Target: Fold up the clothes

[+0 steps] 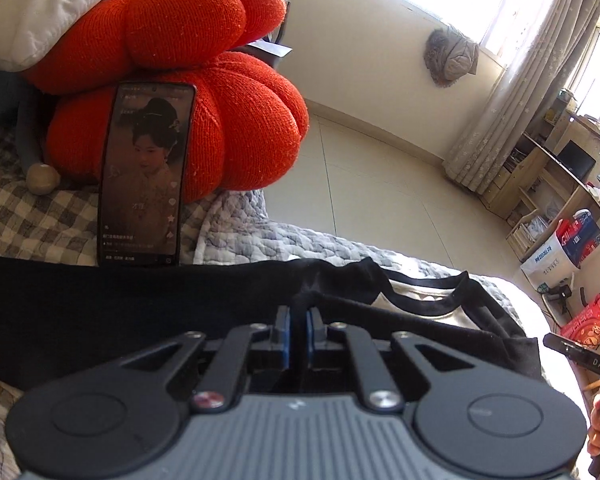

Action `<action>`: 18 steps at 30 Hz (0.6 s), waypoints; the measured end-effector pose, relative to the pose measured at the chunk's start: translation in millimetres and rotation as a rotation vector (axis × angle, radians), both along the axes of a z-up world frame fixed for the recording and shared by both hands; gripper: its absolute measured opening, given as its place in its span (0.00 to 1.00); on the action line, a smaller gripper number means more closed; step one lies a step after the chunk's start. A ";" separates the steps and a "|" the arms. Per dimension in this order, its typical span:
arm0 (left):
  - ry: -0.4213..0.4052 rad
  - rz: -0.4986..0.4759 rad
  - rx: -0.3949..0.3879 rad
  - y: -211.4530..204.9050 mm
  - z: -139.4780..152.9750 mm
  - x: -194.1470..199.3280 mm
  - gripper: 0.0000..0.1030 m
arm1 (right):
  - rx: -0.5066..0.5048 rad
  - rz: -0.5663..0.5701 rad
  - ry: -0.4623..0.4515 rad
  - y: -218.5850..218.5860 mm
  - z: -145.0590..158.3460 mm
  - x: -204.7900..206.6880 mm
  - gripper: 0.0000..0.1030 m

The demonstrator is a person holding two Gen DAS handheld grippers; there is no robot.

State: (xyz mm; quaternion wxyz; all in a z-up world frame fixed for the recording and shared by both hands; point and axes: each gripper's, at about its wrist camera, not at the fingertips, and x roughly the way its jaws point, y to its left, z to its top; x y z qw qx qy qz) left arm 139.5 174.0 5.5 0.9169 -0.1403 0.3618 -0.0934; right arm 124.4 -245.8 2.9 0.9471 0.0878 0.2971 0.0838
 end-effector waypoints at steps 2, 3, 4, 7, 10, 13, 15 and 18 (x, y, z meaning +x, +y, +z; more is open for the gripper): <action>0.004 0.032 0.024 7.0 -3.2 11.1 0.07 | -0.005 0.014 -0.007 -0.8 -1.3 2.0 0.50; 0.008 0.047 0.034 10.3 -5.2 16.3 0.07 | -0.009 0.020 -0.006 -0.3 -2.3 3.2 0.50; 0.019 0.061 0.034 13.1 -8.8 20.9 0.07 | -0.015 0.026 -0.004 0.3 -3.4 4.6 0.50; 0.031 0.088 0.029 16.6 -21.1 26.8 0.07 | -0.029 0.039 0.003 2.3 -7.7 8.9 0.50; 0.028 0.114 0.041 15.8 -30.9 25.1 0.07 | -0.029 0.038 0.014 2.4 -13.2 14.9 0.50; 0.020 0.127 0.030 16.4 -37.3 20.8 0.07 | -0.004 0.036 0.023 -1.5 -18.6 24.3 0.50; 0.017 0.142 0.014 18.9 -40.1 19.5 0.07 | 0.013 0.034 0.029 -4.1 -22.2 30.5 0.50; -0.005 0.170 0.009 20.5 -38.8 13.2 0.07 | 0.072 0.037 0.042 -8.5 -26.7 36.4 0.50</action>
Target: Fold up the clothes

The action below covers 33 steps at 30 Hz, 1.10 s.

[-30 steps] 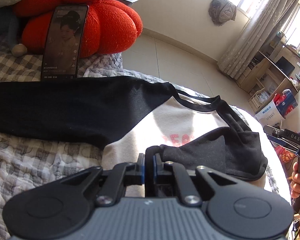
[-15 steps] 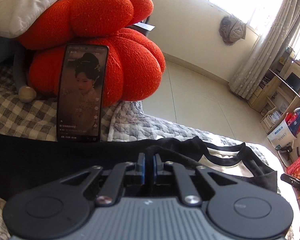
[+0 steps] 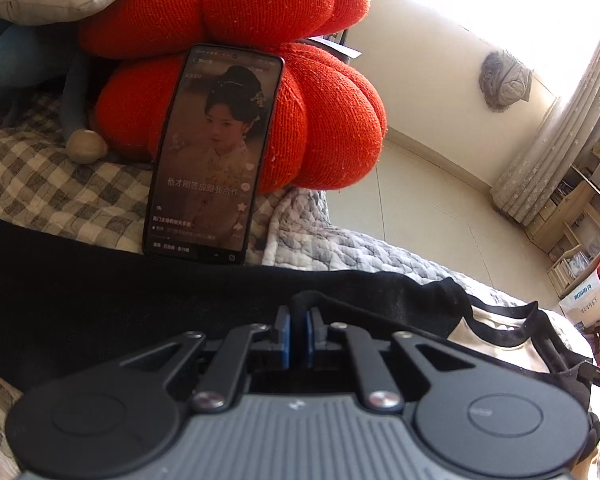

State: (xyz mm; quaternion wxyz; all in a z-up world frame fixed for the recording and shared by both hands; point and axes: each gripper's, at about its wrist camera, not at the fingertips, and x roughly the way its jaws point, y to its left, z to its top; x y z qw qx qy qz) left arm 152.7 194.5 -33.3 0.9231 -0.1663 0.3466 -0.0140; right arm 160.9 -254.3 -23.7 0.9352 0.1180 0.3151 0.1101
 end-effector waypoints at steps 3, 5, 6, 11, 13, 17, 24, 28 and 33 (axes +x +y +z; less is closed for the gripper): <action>-0.031 0.032 0.016 0.0 3.1 -8.1 0.07 | 0.018 0.000 -0.004 -3.9 1.5 -3.3 0.50; -0.052 0.052 0.051 -0.5 6.3 -12.6 0.07 | 0.034 0.003 -0.004 -6.6 1.8 -4.7 0.50; -0.063 0.067 0.065 0.8 8.5 -14.8 0.07 | 0.045 0.005 0.000 -7.8 1.2 -4.8 0.50; -0.116 0.144 0.088 17.4 21.2 -22.3 0.07 | 0.069 0.019 0.016 -6.5 -2.8 -2.7 0.50; -0.090 0.175 0.103 25.2 17.9 -19.5 0.07 | 0.068 0.025 0.018 -4.2 -3.4 -1.1 0.50; -0.032 0.169 0.071 31.3 1.7 -15.4 0.08 | 0.053 0.035 0.016 1.6 -4.5 2.8 0.50; -0.001 0.156 0.068 30.0 -9.0 -7.7 0.09 | -0.011 0.046 -0.020 17.8 -0.9 14.5 0.38; -0.003 0.143 0.065 29.5 -6.8 -4.5 0.09 | -0.085 0.036 -0.038 25.7 -1.2 17.1 0.05; -0.016 0.112 0.032 27.2 -4.7 0.2 0.11 | -0.078 -0.099 -0.073 3.7 4.9 19.3 0.05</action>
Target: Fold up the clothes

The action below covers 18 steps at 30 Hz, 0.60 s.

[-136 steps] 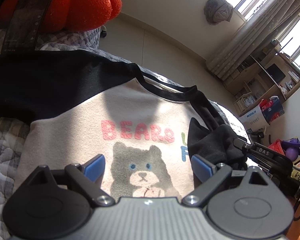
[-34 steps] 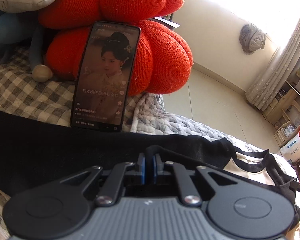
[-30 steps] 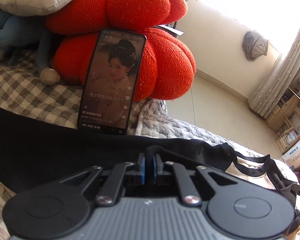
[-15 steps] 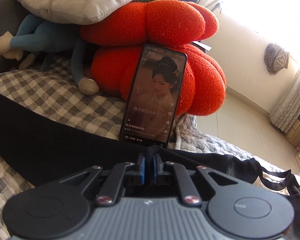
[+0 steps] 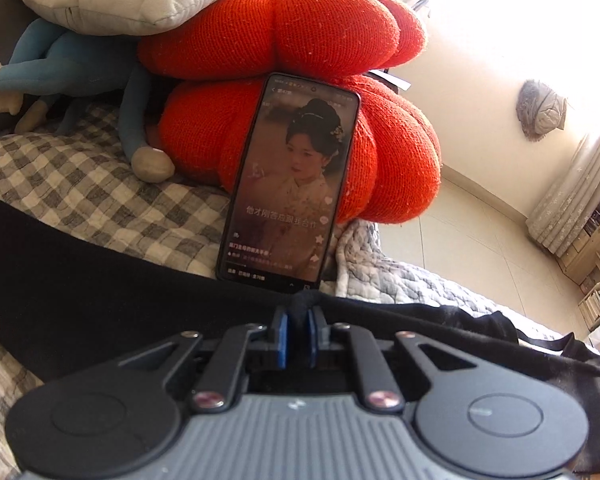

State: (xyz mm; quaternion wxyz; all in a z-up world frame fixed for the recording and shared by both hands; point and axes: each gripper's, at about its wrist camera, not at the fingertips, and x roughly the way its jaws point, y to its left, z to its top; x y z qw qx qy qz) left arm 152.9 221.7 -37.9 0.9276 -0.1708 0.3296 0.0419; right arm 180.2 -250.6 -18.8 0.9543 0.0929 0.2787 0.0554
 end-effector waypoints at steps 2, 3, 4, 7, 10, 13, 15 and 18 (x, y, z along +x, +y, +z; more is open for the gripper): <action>0.026 -0.019 0.018 -5.0 -4.4 8.1 0.14 | 0.027 0.006 0.026 -8.0 -3.6 6.0 0.05; 0.046 -0.025 0.034 -7.7 -7.6 12.8 0.15 | 0.021 0.011 0.040 -7.5 -5.8 8.0 0.05; 0.060 -0.020 0.036 -8.4 -9.9 15.1 0.15 | 0.023 0.010 0.047 -7.4 -6.5 8.6 0.05; 0.067 -0.015 0.006 -6.0 -8.9 12.2 0.22 | 0.040 0.004 0.063 -8.1 -7.0 9.5 0.12; 0.066 -0.027 -0.013 -3.0 -3.0 4.2 0.40 | 0.003 0.021 0.072 -5.9 4.4 -1.2 0.21; 0.069 -0.045 -0.006 -3.7 1.3 -4.9 0.43 | -0.041 0.054 0.057 -2.8 12.6 -21.6 0.50; 0.079 -0.054 -0.013 -4.9 1.5 -11.1 0.44 | -0.082 0.086 0.040 2.5 14.4 -39.4 0.52; 0.088 -0.066 -0.020 -7.8 1.3 -22.0 0.45 | -0.131 0.139 0.030 11.2 13.6 -62.7 0.52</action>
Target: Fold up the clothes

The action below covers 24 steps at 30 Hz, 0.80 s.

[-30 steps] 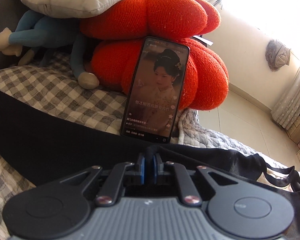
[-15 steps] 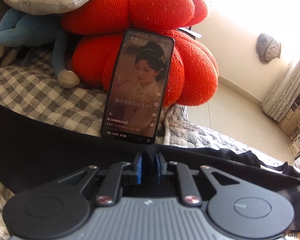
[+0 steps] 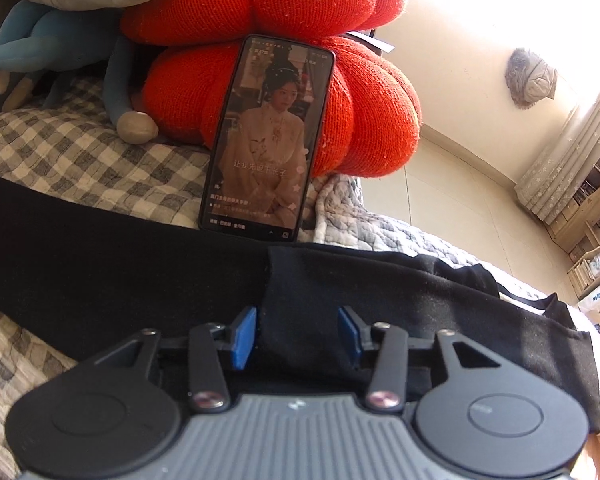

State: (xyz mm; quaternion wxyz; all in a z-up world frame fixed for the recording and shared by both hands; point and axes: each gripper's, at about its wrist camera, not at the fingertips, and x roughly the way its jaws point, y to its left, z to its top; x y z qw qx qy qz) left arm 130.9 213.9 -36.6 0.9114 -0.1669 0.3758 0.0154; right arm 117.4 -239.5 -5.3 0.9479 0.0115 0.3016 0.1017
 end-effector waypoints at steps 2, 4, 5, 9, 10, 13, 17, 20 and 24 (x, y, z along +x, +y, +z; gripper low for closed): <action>-0.001 -0.002 0.003 -2.2 0.8 -6.6 0.47 | -0.036 0.026 -0.016 6.5 -0.5 -11.8 0.52; -0.003 0.000 0.003 -3.3 2.1 -11.9 0.50 | -0.070 0.058 -0.033 14.1 -1.0 -21.5 0.52; -0.003 0.002 0.004 -3.7 2.8 -14.5 0.50 | -0.087 0.074 -0.041 18.0 -1.3 -26.2 0.52; 0.006 0.036 0.013 -0.5 3.0 -18.7 0.52 | -0.184 0.172 -0.059 41.5 -5.7 -40.2 0.52; 0.012 0.050 0.020 0.9 2.4 -18.3 0.52 | -0.208 0.195 -0.059 47.6 -7.6 -42.4 0.52; 0.018 0.076 0.034 4.4 -0.8 -16.4 0.52 | -0.263 0.249 -0.068 62.0 -13.2 -46.0 0.52; 0.020 0.069 0.021 3.4 -7.5 -12.5 0.46 | -0.343 0.301 -0.057 74.0 -26.8 -43.9 0.47; 0.007 0.057 0.029 -2.2 -11.3 -10.0 0.41 | -0.377 0.298 -0.058 74.4 -35.5 -43.1 0.41; -0.009 0.058 0.040 -7.1 -11.7 -8.8 0.09 | -0.404 0.266 -0.064 69.7 -37.0 -41.0 0.14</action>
